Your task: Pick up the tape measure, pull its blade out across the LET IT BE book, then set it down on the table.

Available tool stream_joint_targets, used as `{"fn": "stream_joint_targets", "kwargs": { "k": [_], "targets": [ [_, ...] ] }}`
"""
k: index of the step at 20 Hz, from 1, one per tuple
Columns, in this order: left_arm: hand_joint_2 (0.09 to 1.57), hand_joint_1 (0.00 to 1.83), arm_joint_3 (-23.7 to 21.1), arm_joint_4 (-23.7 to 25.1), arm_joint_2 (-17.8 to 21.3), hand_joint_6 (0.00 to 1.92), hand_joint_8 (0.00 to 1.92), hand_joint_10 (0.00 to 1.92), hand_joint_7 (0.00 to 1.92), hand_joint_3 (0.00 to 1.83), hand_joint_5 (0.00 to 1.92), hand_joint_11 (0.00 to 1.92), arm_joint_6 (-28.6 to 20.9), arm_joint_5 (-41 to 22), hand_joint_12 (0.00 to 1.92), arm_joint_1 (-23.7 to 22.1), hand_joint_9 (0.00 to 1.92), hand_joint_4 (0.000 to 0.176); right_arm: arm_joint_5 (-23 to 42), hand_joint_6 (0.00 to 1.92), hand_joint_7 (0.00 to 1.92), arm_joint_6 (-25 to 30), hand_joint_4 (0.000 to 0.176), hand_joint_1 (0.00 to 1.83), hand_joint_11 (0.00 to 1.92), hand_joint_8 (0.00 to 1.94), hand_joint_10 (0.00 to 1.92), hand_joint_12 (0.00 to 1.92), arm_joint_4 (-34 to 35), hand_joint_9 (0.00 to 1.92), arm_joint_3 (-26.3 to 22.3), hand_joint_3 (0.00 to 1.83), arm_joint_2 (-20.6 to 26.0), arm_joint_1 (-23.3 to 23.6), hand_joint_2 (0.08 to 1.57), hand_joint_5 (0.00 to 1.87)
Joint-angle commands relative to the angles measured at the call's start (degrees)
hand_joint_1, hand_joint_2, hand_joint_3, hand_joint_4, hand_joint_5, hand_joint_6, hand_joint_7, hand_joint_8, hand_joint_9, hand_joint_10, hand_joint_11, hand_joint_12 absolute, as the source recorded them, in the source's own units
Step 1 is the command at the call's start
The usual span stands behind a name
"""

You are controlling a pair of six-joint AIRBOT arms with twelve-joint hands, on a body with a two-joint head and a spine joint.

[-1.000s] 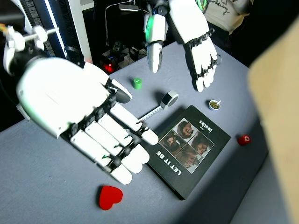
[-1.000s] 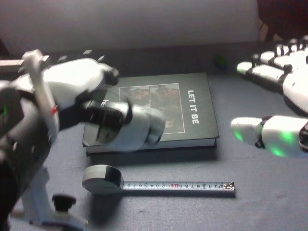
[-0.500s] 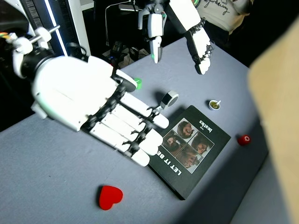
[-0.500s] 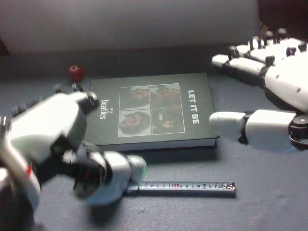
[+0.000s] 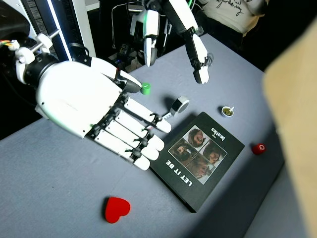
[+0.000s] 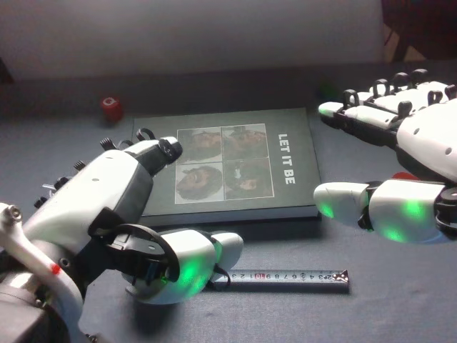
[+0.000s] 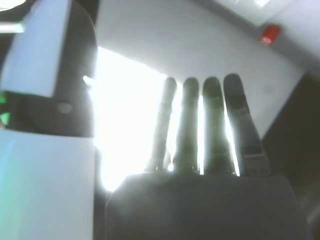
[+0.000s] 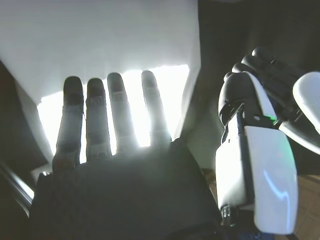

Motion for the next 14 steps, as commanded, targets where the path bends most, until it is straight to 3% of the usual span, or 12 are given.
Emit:
{"fn": "stream_joint_targets", "kwargs": {
  "k": [1,2,4,6,9,11,14],
  "targets": [
    [0.97,1.07,0.4,8.0,0.4,0.01,0.01,0.01,0.22,0.00,0.28,0.00,-1.5,0.9,0.56,0.1,0.18,0.000,3.2,0.00,0.11,0.3,0.128,0.03,0.00,0.01,0.00,0.38,-3.9,0.05,-0.2,0.00,0.3,0.2,1.16,0.10],
    [0.97,1.07,0.6,9.3,0.3,0.00,0.00,0.01,0.22,0.00,0.27,0.00,-3.8,1.0,0.56,1.2,0.18,0.000,3.1,0.00,0.12,0.4,0.127,0.03,0.00,0.00,0.00,0.40,-4.4,0.05,-0.2,0.00,0.3,0.0,1.16,0.10],
    [0.98,1.07,1.2,13.7,-0.7,0.00,0.00,0.00,0.20,0.00,0.21,0.00,-12.9,-0.2,0.56,6.0,0.19,0.000,3.7,0.00,0.12,1.3,0.123,0.04,0.00,0.01,0.00,0.40,-7.0,0.05,-0.1,0.00,-0.1,-1.5,1.16,0.11],
    [0.98,1.08,1.4,16.9,-0.5,0.00,0.00,0.00,0.20,0.00,0.21,0.00,-16.9,0.9,0.57,9.1,0.19,0.000,4.9,0.00,0.13,1.9,0.123,0.04,0.00,0.01,0.01,0.40,-8.0,0.06,-0.1,0.00,-0.5,-2.5,1.16,0.10],
    [0.99,1.11,1.8,21.6,0.4,0.01,0.00,0.01,0.21,0.00,0.25,0.00,-18.5,1.7,0.59,14.0,0.20,0.000,5.2,0.00,0.12,2.1,0.123,0.04,0.00,0.00,0.00,0.34,-8.4,0.06,-0.1,0.00,-0.6,-2.6,1.16,0.10],
    [0.99,1.11,3.3,26.7,-0.1,0.00,0.00,0.00,0.21,0.00,0.21,0.00,-23.5,1.7,0.60,18.7,0.20,0.000,5.0,0.00,0.12,2.2,0.123,0.04,0.00,0.00,0.00,0.33,-8.4,0.06,-0.1,0.00,-0.6,-2.6,1.16,0.10],
    [1.01,1.06,5.6,31.9,-0.7,0.00,0.00,0.00,0.19,0.01,0.17,0.00,-26.3,2.1,0.59,22.9,0.17,0.000,5.1,0.00,0.10,2.2,0.124,0.04,0.00,0.00,0.00,0.32,-8.4,0.03,-0.1,0.00,-0.6,-2.6,1.16,0.07]
  ]
}}
